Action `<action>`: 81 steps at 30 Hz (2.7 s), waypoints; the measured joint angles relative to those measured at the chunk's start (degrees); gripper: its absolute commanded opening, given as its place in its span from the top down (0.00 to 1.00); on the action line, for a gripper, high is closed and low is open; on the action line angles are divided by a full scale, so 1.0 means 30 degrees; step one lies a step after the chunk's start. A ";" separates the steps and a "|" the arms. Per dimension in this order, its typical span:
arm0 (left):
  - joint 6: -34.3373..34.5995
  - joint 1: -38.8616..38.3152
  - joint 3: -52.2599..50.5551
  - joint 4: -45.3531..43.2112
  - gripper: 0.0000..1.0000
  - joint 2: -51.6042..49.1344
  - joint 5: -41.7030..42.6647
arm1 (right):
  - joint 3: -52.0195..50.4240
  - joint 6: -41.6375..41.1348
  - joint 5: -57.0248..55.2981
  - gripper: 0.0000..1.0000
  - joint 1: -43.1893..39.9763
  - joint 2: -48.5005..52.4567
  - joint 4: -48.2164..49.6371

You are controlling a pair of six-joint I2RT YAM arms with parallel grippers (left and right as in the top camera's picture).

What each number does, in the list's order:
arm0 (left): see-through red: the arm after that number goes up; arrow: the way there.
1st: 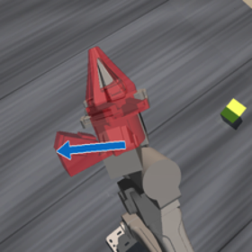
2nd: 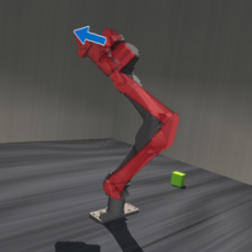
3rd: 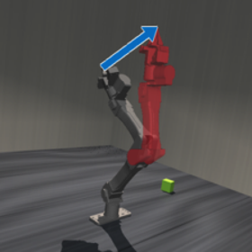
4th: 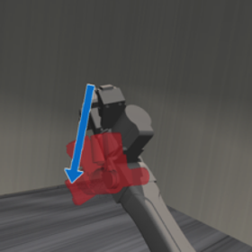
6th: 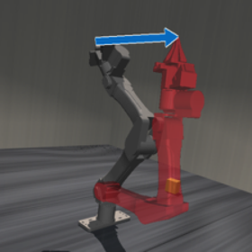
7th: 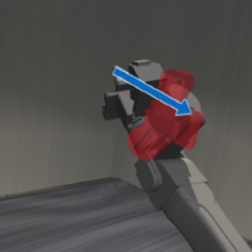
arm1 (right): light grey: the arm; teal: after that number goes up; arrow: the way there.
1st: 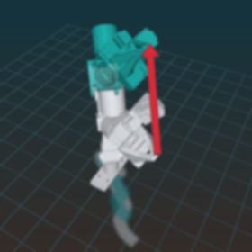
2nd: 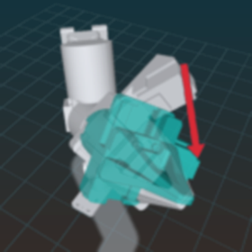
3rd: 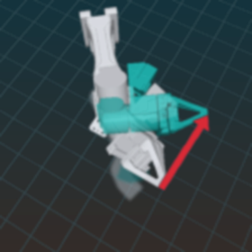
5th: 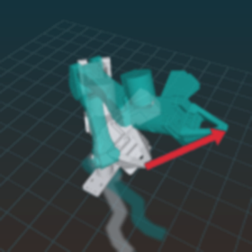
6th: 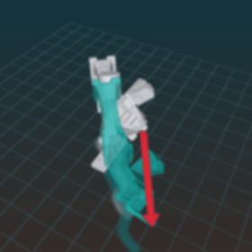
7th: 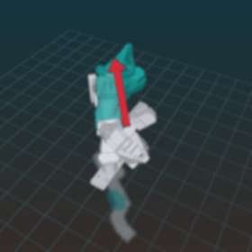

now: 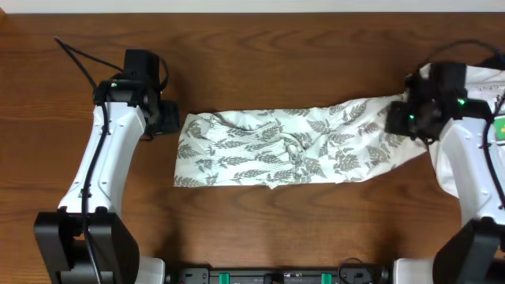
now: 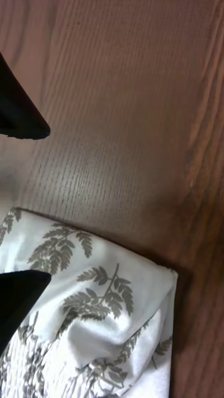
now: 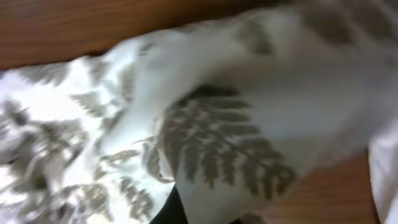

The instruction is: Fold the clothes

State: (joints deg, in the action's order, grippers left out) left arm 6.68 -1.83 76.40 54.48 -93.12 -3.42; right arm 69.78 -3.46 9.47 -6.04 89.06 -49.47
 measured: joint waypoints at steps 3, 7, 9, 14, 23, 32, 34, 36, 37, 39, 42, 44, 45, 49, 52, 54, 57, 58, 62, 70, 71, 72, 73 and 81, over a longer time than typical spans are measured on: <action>0.0007 0.0000 0.0000 0.0000 0.32 0.0000 0.0007 | 0.0648 0.0204 -0.0124 0.99 0.1647 -0.0007 -0.0284; 0.0073 0.0000 0.0000 -0.0007 0.32 0.0000 0.0007 | 0.0838 0.0321 -0.0357 0.99 0.4065 -0.0007 -0.0291; 0.0138 0.0000 0.0000 -0.0029 0.32 0.0000 0.0007 | 0.0838 0.0328 -0.0481 0.99 0.5246 -0.0007 -0.0277; 0.0204 0.0000 0.0000 -0.0029 0.32 0.0000 0.0007 | 0.0845 0.0262 -0.0918 0.99 0.8153 -0.0007 0.0270; 0.0211 0.0000 0.0000 -0.0029 0.32 0.0000 0.0007 | 0.0852 -0.0969 -0.1253 0.99 1.1861 0.0015 0.3045; 0.0211 0.0000 0.0000 -0.0029 0.32 0.0000 0.0007 | 0.0867 -0.2215 -0.1253 0.99 1.3945 0.1515 0.4488; 0.0211 0.0000 0.0000 -0.0029 0.32 0.0000 0.0007 | 0.0867 -0.2295 -0.1246 0.99 1.4294 0.1858 0.4787; 0.0211 0.0000 0.0000 -0.0029 0.32 0.0000 0.0015 | 0.0867 -0.2353 -0.1239 0.99 1.4520 0.1953 0.4932; 0.0211 0.0000 0.0000 -0.0029 0.32 0.0000 0.0007 | 0.0867 -0.2361 -0.1239 0.99 1.4579 0.1953 0.4954; 0.0211 0.0000 0.0000 -0.0029 0.32 0.0000 0.0007 | 0.0867 -0.2404 -0.1217 0.99 1.4637 0.1953 0.4962; 0.0211 0.0000 0.0000 -0.0029 0.32 0.0000 0.0007 | 0.0867 -0.2426 -0.1180 0.99 1.4630 0.1953 0.4736; 0.0211 0.0000 0.0000 -0.0029 0.32 0.0000 0.0007 | 0.0867 -0.2433 -0.1173 0.99 1.4637 0.1953 0.4634; 0.0211 0.0000 0.0000 -0.0029 0.32 0.0000 0.0007 | 0.0867 -0.2433 -0.1173 0.99 1.4637 0.1953 0.4583; 0.0211 0.0000 0.0000 -0.0029 0.32 0.0000 0.0015 | 0.0867 -0.2433 -0.1173 0.99 1.4630 0.1953 0.4568; 0.0211 0.0000 0.0000 -0.0029 0.32 0.0000 0.0007 | 0.0867 -0.2441 -0.1173 0.99 1.4637 0.1953 0.4568; 0.0211 0.0000 0.0000 -0.0022 0.32 0.0000 0.0007 | 0.0867 -0.2477 -0.1173 0.99 1.4630 0.1953 0.4568; 0.0211 0.0000 0.0000 -0.0022 0.32 0.0000 0.0015 | 0.0867 -0.2521 -0.1173 0.99 1.4630 0.1953 0.4568; 0.0211 0.0000 0.0000 -0.0022 0.32 0.0000 0.0015 | 0.0867 -0.2543 -0.1173 0.99 1.4630 0.1953 0.4568; 0.0211 0.0000 0.0000 -0.0007 0.32 0.0000 0.0015 | 0.0867 -0.2557 -0.1173 0.99 1.4630 0.1953 0.4532; 0.0211 0.0000 0.0000 0.0000 0.32 0.0000 0.0007 | 0.0867 -0.2557 -0.1173 0.99 1.4630 0.1953 0.4488; 0.0211 0.0000 0.0000 0.0000 0.32 0.0000 0.0007 | 0.0867 -0.2557 -0.1173 0.99 1.4630 0.1953 0.4488; 0.0211 0.0000 0.0000 0.0000 0.32 0.0000 0.0015 | 0.0867 -0.2557 -0.1173 0.99 1.4630 0.1953 0.4488; 0.0211 0.0000 0.0000 0.0000 0.32 0.0000 0.0015 | 0.0867 -0.2557 -0.1173 0.99 1.4630 0.1953 0.4488; 0.0211 0.0000 0.0000 0.0000 0.32 0.0000 0.0007 | 0.0867 -0.2557 -0.1173 0.99 1.4630 0.1953 0.4481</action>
State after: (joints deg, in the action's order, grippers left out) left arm 7.31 -1.83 76.40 54.48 -93.12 -3.40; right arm 72.38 -11.14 5.96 37.85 94.91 -36.03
